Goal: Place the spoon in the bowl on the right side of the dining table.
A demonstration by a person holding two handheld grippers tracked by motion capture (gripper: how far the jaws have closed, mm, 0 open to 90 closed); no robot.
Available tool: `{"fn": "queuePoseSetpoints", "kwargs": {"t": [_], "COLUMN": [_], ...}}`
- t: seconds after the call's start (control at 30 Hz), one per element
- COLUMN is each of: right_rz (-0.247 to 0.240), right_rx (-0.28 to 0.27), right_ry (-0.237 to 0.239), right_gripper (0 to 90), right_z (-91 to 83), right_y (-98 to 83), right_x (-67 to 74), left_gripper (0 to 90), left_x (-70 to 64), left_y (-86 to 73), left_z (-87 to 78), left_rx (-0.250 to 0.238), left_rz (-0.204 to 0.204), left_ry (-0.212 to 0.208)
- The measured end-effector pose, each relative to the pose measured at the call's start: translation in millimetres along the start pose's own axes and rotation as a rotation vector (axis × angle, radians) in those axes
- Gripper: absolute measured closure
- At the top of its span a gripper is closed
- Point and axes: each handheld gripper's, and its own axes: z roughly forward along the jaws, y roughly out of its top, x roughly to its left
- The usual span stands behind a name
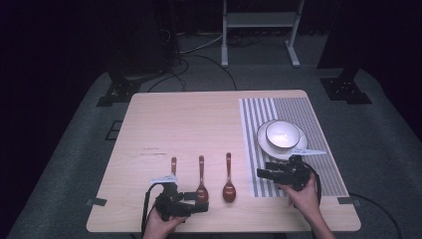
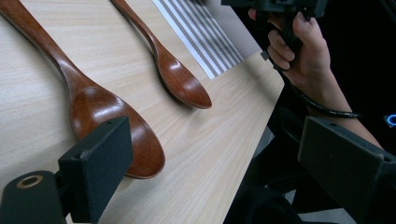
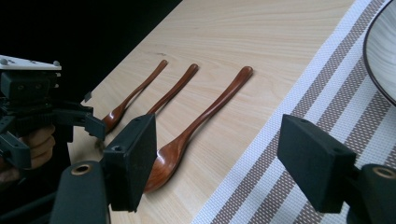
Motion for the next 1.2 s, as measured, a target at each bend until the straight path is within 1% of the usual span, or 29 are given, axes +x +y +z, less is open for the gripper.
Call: {"fn": "queuePoseSetpoints", "kwargs": {"t": [0.17,0.43,0.5,0.6,0.67,0.7,0.73,0.8,0.87,0.97,1.0,1.03,1.07,1.2], "right_rz": [-0.002,-0.009,-0.011,-0.008,-0.014,-0.02,-0.028,-0.038,-0.052,-0.078,-0.078,-0.094,-0.094,-0.102], "right_rx": [0.006,0.015,0.016,0.022,0.037,0.043,0.052,0.061,0.075,0.123,0.123,0.143,0.143,0.185], "right_ry": [0.005,0.009,0.011,0.018,0.018,0.018,0.02,0.024,0.029,0.039,0.039,0.043,0.043,0.048], "right_gripper": [27.5,27.5,27.5,27.5,27.5,27.5,27.5,27.5,27.5,27.5,27.5,27.5,27.5,27.5], "right_z": [2.9,6.4,7.3,10.0,13.4,15.5,18.4,23.0,29.3,46.0,46.0,55.3,55.3,73.2], "right_y": [1.7,3.0,3.3,4.6,6.5,7.9,10.1,13.6,17.5,23.4,23.4,26.1,26.1,31.2], "right_x": [1.3,3.0,3.5,4.6,6.4,7.6,9.6,13.2,17.6,27.1,27.1,30.9,30.9,36.3], "left_gripper": [9.0,9.0,9.0,9.0,9.1,9.1,9.4,9.5,9.5,9.6,9.6,9.6,9.6,9.6], "left_x": [-1.1,-2.8,-2.4,-0.9,-0.2,0.1,0.6,1.0,2.3,2.4,2.2,2.1,2.1,2.7], "left_y": [-0.6,-2.3,-2.9,-4.0,-4.5,-4.9,-5.0,-4.6,-4.3,-4.5,-4.4,-4.5,-4.7,-4.6], "left_z": [5.8,11.9,13.5,16.7,18.4,19.6,19.9,19.9,19.3,19.4,19.5,19.6,19.6,19.3], "left_rx": [0.018,0.04,0.049,0.07,0.087,0.094,0.096,0.098,0.096,0.093,0.096,0.096,0.095,0.093], "left_rz": [-0.004,0.001,-0.004,-0.009,-0.012,-0.017,-0.02,-0.021,-0.032,-0.026,-0.025,-0.025,-0.022,-0.028], "left_ry": [-0.013,-0.014,-0.003,0.025,0.043,0.057,0.057,0.054,0.045,0.045,0.047,0.048,0.048,0.042]}}
